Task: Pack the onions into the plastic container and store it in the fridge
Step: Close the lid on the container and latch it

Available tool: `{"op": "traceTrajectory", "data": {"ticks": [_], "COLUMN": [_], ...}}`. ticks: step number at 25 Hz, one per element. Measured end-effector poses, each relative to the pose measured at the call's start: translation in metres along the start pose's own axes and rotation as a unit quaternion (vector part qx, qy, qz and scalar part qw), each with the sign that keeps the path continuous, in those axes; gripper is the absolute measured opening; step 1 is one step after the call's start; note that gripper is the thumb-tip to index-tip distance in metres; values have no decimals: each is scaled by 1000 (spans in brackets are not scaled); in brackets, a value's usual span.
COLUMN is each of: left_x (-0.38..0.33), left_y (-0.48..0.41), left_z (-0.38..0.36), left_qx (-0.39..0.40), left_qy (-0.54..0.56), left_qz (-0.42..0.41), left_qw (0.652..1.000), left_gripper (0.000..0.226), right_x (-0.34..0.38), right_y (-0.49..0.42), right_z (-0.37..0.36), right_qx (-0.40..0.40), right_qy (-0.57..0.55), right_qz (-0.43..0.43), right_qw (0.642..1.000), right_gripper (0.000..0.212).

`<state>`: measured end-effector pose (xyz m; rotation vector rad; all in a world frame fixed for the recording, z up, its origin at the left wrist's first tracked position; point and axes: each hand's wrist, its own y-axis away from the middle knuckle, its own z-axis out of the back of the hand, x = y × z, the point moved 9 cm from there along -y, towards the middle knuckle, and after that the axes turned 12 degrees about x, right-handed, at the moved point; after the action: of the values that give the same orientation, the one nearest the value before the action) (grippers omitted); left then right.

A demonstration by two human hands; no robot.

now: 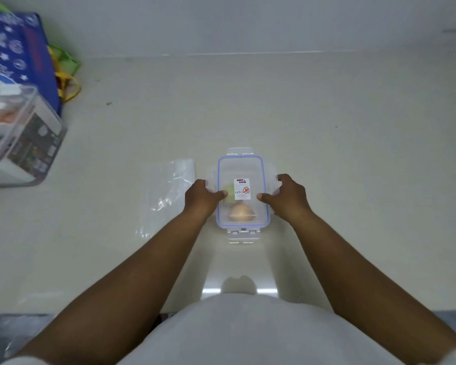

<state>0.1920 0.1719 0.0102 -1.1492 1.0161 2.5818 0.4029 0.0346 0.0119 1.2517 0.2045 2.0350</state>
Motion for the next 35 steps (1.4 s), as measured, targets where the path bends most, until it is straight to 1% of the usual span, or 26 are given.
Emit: {"op": "traceTrajectory", "data": {"ticks": [2,6,10,13,15,17,22,24,26,27,28,29,30,31,33,34,35], "left_x": [6,7,13,14,12,11,20,15,1,-7,-16,-23,-27,-29,-27,-25,-22], "left_y": [-5,-15,-20,-23,-27,-28,-26,-25,-23,-21,-18,-17,-18,-19,-23,-24,-26], "left_z": [-2,-3,-2,-4,-4,-3,-9,-5,2,5,5,3,-1,-4,-6,-4,-4], "left_qx": [18,45,62,72,75,80,96,75,29,2,-17,-18,0,26,68,78,86], "left_qy": [7,33,83,115,116,115,105,68,-29,-87,-146,-196,-227,-233,-206,-190,-173], "left_qz": [6,6,13,17,17,22,39,24,-10,-31,-51,-63,-63,-52,-17,-3,7], "left_qw": [1000,998,995,991,990,990,989,995,999,996,988,978,972,971,976,979,981], "left_gripper": [75,76,68,64,63,64,69,79,90,90,84,75,66,57,39,36,38], "right_x": [0,-3,-3,-1,1,2,-8,-5,1,6,11,17,22,25,24,21,17], "right_y": [-3,-6,-7,-7,-8,-8,-7,-5,-2,0,2,4,5,4,-1,-5,-9], "right_z": [-4,-6,-10,-10,-9,-10,-10,-10,-7,-5,-4,-3,-4,-6,-9,-9,-7], "right_qx": [0,-1,5,1,-4,-3,5,-2,-21,-34,-50,-63,-68,-62,-34,-19,-5], "right_qy": [25,18,26,39,49,46,28,40,83,122,169,217,251,261,217,183,154], "right_qz": [-9,-27,-35,-35,-34,-35,-41,-31,-18,-13,-7,0,6,4,-15,-32,-49], "right_qw": [1000,999,999,999,998,998,999,999,996,992,984,974,966,963,975,982,987], "right_gripper": [87,89,87,80,74,73,84,86,85,82,77,68,58,51,47,47,49]}}
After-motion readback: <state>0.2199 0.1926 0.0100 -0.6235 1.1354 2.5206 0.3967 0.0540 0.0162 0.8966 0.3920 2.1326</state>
